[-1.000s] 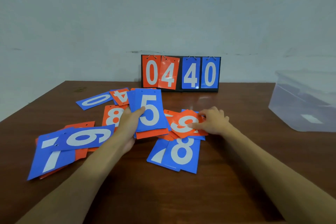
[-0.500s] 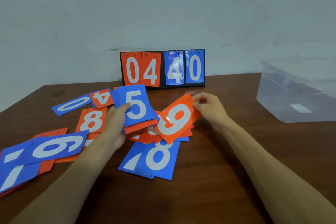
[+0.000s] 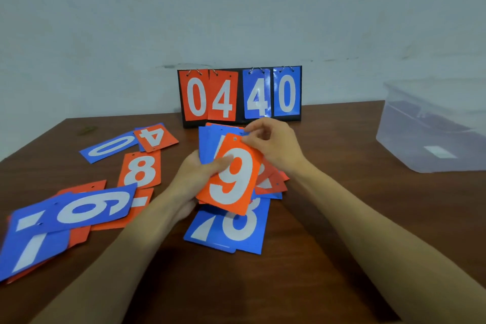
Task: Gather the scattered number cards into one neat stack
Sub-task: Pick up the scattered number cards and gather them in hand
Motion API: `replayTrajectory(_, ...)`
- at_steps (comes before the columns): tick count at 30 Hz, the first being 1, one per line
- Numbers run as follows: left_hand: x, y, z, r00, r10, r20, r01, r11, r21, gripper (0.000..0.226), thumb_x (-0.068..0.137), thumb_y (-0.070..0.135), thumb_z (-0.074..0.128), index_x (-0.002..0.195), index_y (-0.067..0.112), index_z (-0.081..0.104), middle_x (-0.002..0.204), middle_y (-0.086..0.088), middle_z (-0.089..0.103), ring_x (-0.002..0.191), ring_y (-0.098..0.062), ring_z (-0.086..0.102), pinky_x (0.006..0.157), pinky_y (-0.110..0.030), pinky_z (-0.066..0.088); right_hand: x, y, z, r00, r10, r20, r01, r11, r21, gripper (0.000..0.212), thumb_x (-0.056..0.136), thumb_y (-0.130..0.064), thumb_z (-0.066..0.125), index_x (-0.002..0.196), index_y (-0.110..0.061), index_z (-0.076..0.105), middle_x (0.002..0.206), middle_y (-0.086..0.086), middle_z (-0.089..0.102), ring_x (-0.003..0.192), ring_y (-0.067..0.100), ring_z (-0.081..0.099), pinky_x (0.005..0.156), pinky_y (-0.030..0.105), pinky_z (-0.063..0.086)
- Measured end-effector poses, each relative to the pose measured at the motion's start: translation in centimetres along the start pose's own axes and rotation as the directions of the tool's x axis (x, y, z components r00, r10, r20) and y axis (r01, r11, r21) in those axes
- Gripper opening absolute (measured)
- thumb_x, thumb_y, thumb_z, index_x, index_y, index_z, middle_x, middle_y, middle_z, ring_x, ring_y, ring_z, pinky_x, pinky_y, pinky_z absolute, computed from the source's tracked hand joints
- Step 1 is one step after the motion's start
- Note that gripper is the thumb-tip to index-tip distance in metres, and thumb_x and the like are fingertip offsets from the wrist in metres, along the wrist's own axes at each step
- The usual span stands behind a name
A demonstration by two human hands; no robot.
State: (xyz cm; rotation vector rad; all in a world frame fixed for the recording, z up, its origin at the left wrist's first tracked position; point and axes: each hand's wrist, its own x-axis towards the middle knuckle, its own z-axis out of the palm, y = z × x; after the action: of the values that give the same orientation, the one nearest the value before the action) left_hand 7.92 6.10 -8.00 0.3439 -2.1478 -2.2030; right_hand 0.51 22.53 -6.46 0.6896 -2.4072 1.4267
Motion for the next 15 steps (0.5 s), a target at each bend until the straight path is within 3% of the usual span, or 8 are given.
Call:
replayTrajectory(2,-0.1,-0.1,-0.1,1.000,0.003,-0.001,-0.003,1.000,0.017,0.044,0.080,0.025,0.074,0.121,0.021,0.057,0.101,-0.004,0.073,0.082,-0.022,0.072,0.061,-0.034,0.058,0.4,-0.7,0.4,0.999,0.031,-0.033,-0.030,0.999,0.011,0.017,0.089,-0.030,0.064,0.098,-0.016,0.066,0.083,-0.011,0.063,0.075,0.001,0.061,0.063,0.008,0.048)
replayTrajectory(5,0.2,-0.2,-0.5,0.994,-0.008,-0.108,-0.002,0.996,-0.088,0.039,0.087,0.027,0.069,0.123,0.020,0.058,0.107,-0.006,0.072,0.089,-0.024,0.071,0.069,-0.037,0.059,0.6,0.3,0.2,0.986,0.148,-0.077,-0.155,0.983,-0.097,0.023,0.091,-0.034,0.059,0.100,-0.013,0.064,0.096,-0.002,0.067,0.084,0.006,0.061,0.079,0.021,0.052)
replayTrajectory(7,0.5,-0.2,-0.7,0.981,-0.002,-0.196,-0.030,0.987,-0.159,0.037,0.089,0.029,0.065,0.125,0.019,0.058,0.112,-0.007,0.070,0.092,-0.025,0.070,0.071,-0.038,0.058,0.4,1.6,-0.2,0.961,0.275,0.013,-0.257,0.912,-0.320,0.044,0.087,-0.049,0.059,0.112,-0.013,0.061,0.112,0.003,0.064,0.102,0.015,0.059,0.091,0.033,0.050)
replayTrajectory(10,0.8,-0.2,-1.1,0.962,0.007,-0.274,-0.059,0.982,-0.181,0.037,0.091,0.033,0.063,0.125,0.021,0.057,0.112,-0.007,0.070,0.089,-0.027,0.071,0.058,-0.037,0.058,-0.2,2.6,-0.3,0.871,0.464,0.159,-0.258,0.709,-0.657,0.076,0.073,-0.071,0.059,0.127,-0.018,0.052,0.135,0.007,0.048,0.126,0.029,0.043,0.106,0.046,0.036)
replayTrajectory(13,0.9,-0.2,-1.5,0.953,-0.028,-0.302,-0.040,0.976,-0.214,0.035,0.090,0.033,0.064,0.122,0.023,0.056,0.105,-0.004,0.070,0.079,-0.021,0.070,0.044,-0.031,0.055,-0.4,2.3,-0.2,0.841,0.515,0.164,-0.284,0.679,-0.677,0.085,0.067,-0.067,0.069,0.134,-0.021,0.047,0.141,0.008,0.039,0.133,0.031,0.033,0.109,0.048,0.027)
replayTrajectory(15,1.0,-0.3,-1.6,0.950,-0.040,-0.308,-0.033,0.972,-0.231,0.037,0.089,0.029,0.067,0.124,0.021,0.056,0.104,-0.004,0.070,0.078,-0.020,0.069,0.046,-0.030,0.054,0.0,2.3,-0.3,0.824,0.546,0.151,-0.326,0.676,-0.661,0.085,0.064,-0.062,0.074,0.134,-0.021,0.048,0.141,0.008,0.041,0.133,0.031,0.034,0.109,0.049,0.027)
